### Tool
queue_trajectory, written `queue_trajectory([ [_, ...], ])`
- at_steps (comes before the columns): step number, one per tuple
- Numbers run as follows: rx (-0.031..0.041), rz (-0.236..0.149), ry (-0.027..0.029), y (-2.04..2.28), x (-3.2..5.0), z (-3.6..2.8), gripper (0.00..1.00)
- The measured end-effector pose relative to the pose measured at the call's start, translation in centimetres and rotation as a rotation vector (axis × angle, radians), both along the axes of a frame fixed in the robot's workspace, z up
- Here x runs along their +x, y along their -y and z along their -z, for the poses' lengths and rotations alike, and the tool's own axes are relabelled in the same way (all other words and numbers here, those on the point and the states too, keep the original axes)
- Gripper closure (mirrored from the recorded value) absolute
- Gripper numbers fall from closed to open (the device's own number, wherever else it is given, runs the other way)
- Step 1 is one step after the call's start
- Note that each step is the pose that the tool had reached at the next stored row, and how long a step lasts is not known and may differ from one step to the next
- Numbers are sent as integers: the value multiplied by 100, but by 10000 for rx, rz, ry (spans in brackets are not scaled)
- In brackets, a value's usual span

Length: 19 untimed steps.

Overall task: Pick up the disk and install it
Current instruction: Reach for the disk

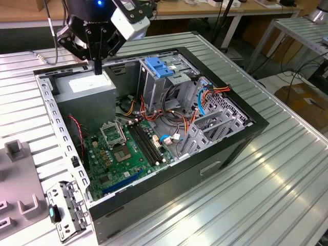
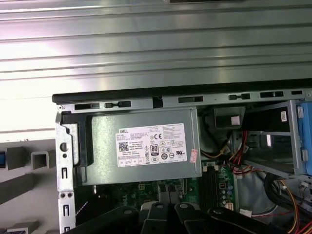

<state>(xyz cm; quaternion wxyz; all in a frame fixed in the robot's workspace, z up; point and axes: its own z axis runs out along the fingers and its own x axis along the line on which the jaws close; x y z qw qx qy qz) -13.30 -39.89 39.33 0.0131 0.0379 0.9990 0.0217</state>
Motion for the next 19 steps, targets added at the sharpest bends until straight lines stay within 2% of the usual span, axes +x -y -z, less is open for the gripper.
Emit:
queue_trajectory([
  [19,0,-1,-21,0,-126,1,89],
])
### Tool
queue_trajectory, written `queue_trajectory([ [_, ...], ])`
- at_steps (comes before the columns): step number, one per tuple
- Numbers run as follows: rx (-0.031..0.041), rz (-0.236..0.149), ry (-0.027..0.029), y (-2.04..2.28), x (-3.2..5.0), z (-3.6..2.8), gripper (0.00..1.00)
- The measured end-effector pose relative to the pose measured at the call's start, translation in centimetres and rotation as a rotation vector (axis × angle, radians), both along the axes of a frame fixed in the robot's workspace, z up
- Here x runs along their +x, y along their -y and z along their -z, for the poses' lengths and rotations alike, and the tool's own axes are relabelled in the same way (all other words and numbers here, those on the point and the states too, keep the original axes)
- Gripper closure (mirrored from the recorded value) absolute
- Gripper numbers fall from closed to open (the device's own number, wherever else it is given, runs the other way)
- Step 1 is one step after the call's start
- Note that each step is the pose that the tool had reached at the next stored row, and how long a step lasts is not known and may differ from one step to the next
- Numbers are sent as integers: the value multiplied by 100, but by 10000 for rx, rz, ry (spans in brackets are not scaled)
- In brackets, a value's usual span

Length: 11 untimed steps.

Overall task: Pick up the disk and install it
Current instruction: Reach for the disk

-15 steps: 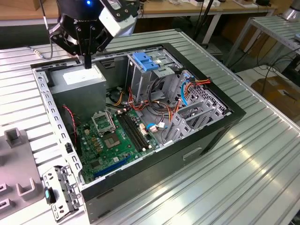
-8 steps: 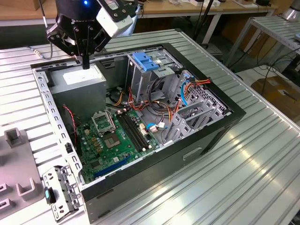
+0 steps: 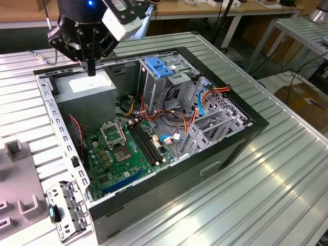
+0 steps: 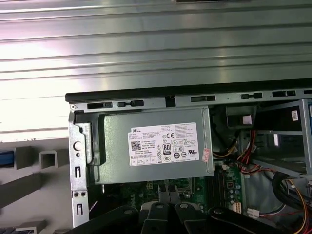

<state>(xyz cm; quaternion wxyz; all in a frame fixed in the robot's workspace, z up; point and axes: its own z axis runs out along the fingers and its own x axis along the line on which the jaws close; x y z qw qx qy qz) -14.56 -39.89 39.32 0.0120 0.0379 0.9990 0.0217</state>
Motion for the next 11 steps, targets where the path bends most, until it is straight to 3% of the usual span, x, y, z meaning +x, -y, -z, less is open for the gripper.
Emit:
queue_trajectory([
  [11,0,1,-9,0,-91,1,89],
])
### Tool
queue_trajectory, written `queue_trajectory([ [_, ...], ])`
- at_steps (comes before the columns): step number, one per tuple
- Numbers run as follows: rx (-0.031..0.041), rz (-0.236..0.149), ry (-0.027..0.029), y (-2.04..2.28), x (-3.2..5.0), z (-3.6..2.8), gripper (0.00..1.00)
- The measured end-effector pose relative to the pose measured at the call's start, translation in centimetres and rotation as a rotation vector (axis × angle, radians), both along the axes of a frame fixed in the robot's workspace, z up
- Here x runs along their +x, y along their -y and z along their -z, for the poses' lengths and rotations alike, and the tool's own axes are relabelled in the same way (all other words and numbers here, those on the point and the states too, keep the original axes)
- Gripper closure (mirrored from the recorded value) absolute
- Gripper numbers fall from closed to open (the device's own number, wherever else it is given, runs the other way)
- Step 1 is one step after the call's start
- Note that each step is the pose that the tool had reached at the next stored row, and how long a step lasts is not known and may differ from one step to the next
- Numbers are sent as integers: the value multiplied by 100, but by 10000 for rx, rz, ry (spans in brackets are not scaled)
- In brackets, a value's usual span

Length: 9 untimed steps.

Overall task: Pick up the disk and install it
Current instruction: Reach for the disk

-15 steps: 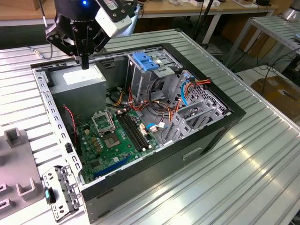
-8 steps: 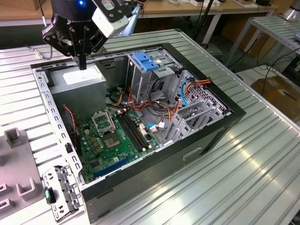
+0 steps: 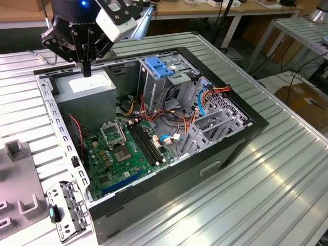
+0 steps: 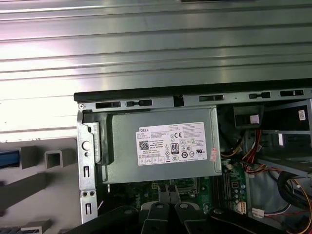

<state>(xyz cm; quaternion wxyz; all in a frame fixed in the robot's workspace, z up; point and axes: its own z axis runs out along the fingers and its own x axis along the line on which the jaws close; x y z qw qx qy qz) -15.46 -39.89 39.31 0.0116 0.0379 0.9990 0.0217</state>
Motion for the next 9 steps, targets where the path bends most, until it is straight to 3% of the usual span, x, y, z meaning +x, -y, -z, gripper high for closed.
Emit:
queue_trajectory([
  [9,0,-1,-12,0,-63,1,89],
])
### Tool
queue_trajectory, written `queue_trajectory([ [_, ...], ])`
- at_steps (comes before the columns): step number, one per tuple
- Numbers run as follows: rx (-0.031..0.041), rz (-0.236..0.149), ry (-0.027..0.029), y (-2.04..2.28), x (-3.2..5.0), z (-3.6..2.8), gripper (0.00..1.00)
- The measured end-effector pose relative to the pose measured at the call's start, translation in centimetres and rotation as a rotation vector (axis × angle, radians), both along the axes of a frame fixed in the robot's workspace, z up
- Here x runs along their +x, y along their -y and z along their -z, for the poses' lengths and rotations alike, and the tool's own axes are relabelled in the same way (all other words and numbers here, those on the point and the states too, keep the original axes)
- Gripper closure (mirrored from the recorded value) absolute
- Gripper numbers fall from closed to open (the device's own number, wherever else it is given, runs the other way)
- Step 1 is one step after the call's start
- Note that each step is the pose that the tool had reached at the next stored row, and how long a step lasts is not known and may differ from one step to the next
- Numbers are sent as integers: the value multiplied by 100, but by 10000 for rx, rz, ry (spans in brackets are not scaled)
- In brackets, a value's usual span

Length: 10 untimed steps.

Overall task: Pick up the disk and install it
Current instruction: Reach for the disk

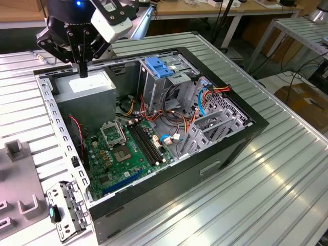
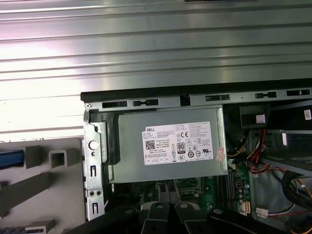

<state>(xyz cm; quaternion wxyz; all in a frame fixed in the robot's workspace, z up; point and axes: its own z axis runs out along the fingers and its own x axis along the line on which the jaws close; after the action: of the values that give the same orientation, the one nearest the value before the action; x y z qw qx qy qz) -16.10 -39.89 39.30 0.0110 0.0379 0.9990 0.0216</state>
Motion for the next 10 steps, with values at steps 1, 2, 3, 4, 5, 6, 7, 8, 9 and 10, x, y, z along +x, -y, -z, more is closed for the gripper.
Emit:
queue_trajectory([
  [1,0,0,-2,0,-9,0,89],
  [2,-1,0,-5,0,-16,0,89],
  [3,0,0,-9,0,-25,1,89],
  [4,0,0,-11,0,-30,1,89],
  [5,0,0,-16,0,-43,1,89],
  [6,0,0,-18,0,-51,1,89],
  [7,0,0,-20,0,-57,2,89],
  [8,0,1,-23,0,-71,2,89],
  [9,0,1,-25,0,-80,2,89],
  [10,0,1,-27,0,-88,3,89],
])
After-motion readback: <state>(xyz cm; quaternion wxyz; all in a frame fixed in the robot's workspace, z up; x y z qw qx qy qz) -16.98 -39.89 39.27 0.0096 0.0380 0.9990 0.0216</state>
